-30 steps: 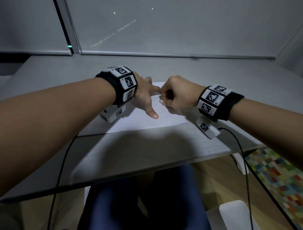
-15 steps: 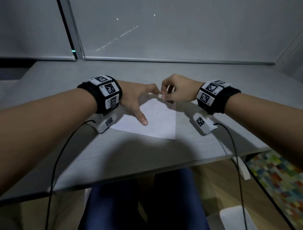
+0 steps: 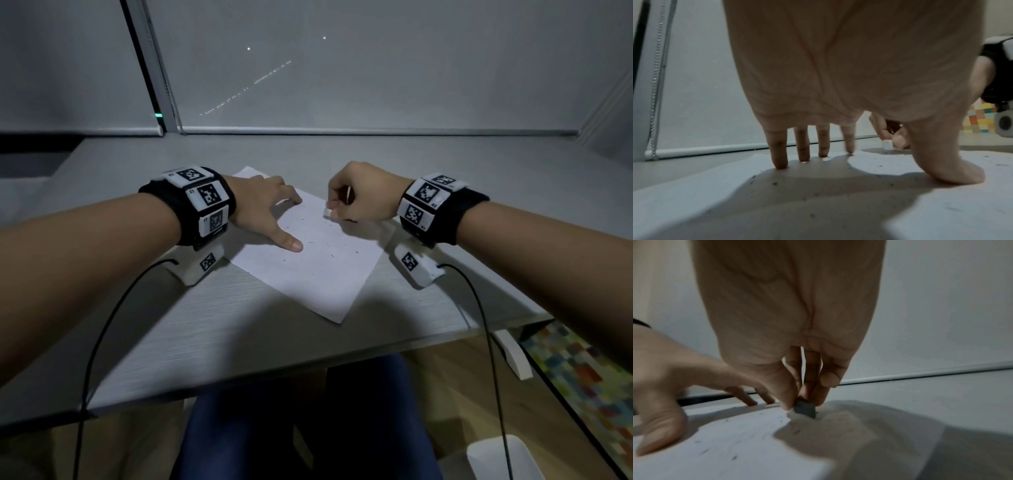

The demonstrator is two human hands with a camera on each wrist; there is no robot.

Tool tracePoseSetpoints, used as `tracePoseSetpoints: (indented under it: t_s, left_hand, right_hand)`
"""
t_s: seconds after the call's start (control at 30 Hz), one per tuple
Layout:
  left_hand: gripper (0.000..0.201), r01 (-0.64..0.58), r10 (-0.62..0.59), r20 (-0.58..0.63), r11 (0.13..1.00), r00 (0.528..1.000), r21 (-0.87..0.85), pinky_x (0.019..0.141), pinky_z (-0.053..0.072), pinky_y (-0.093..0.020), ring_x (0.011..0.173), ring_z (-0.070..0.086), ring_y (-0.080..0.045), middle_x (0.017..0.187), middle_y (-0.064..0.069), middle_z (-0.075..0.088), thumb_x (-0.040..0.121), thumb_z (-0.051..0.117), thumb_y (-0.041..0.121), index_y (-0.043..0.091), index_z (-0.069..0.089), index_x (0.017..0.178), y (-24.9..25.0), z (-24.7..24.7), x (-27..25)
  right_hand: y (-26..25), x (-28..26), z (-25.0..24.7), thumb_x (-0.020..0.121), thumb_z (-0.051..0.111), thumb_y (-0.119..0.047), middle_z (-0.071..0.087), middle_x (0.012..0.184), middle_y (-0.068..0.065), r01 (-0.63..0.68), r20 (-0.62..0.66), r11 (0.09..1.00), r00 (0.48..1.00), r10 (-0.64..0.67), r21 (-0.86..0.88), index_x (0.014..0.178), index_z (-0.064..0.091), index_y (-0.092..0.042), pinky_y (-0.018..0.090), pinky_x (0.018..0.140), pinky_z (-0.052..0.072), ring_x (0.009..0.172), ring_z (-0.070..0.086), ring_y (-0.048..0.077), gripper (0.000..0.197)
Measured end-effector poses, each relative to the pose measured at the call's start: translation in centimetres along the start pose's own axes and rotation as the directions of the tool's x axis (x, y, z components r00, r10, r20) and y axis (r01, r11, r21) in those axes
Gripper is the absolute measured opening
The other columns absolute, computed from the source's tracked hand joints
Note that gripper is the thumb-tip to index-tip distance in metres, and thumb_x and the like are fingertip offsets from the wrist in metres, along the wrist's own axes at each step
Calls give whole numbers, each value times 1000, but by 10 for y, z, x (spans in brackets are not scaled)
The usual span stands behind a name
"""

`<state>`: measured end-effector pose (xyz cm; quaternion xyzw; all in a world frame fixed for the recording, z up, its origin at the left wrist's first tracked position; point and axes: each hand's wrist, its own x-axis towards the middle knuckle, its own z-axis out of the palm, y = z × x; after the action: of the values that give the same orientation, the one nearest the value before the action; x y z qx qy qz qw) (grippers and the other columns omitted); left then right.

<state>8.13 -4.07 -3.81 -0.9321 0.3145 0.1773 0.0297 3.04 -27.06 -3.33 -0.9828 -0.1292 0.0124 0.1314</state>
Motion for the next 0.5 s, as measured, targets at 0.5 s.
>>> tracePoseSetpoints:
  t_s: [0.5]
  left_hand:
    - [124,-61,62,78,998,995,-24,122,26,-58,156,23,-23,166,17,22,55,72,94,63,7,156,-5,-3,6]
  right_hand:
    - [-15,7,6,90,78,-28,69,78,-6,48,7,999,999,-48,18,89,73,-16,26,68,49,69,63,11,13]
